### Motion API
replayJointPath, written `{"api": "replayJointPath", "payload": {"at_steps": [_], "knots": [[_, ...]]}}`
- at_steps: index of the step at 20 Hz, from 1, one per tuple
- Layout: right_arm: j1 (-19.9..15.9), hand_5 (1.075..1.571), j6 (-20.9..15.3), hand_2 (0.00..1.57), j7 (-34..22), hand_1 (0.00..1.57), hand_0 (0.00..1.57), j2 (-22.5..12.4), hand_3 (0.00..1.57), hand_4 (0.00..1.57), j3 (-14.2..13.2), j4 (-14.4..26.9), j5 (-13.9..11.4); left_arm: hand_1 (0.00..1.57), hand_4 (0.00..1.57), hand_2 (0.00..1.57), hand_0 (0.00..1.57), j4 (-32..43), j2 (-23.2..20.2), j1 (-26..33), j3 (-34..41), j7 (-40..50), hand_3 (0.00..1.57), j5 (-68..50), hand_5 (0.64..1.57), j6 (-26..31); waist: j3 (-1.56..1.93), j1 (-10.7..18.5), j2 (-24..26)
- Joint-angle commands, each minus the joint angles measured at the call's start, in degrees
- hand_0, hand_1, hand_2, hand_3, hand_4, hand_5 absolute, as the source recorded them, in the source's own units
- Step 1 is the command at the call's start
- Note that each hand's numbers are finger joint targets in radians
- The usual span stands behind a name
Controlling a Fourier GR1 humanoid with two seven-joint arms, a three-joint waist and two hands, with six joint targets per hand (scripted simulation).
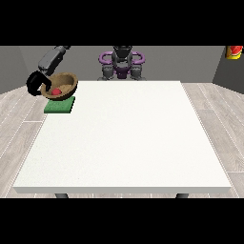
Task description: Pick the cup and pour the ball into the bowl, then pick the bowl and place it on the pad
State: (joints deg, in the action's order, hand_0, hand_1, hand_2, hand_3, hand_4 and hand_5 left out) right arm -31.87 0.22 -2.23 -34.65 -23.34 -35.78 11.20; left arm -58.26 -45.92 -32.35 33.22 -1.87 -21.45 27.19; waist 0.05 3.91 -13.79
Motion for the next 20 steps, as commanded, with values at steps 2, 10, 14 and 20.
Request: {"api": "replayJointPath", "payload": {"at_steps": [2,10,14,20], "knots": [[1.00,1.557,-1.39,1.57,-1.00,1.57,1.57,-2.88,1.16,0.19,-1.04,4.15,-0.67,0.00,1.19,0.00,0.00,-1.88,0.12,0.69,-0.61,1.92,0.00,-1.16,1.561,-0.21,-0.01,-0.03,1.43],[-3.00,1.539,-8.04,1.39,1.38,1.46,1.46,-1.59,0.80,0.00,-2.02,3.34,-0.54,0.00,1.19,0.00,0.00,2.30,-3.65,0.29,1.08,-1.85,0.00,-1.67,1.562,2.08,-0.04,0.83,-2.15],[-3.31,1.540,-8.77,1.38,3.44,1.45,1.45,3.03,0.75,0.00,-1.84,1.96,0.80,0.00,1.19,0.00,0.00,5.74,-5.02,0.78,1.81,-5.00,0.00,-0.64,1.564,2.35,-0.05,-0.25,-2.90],[-4.92,1.509,-10.12,1.10,4.81,0.93,0.93,0.63,1.04,0.16,-0.76,4.25,-1.35,0.00,1.19,0.00,0.00,2.89,-2.70,1.72,0.24,-6.09,0.00,-0.49,1.567,1.22,-0.03,1.54,-3.83]]}}
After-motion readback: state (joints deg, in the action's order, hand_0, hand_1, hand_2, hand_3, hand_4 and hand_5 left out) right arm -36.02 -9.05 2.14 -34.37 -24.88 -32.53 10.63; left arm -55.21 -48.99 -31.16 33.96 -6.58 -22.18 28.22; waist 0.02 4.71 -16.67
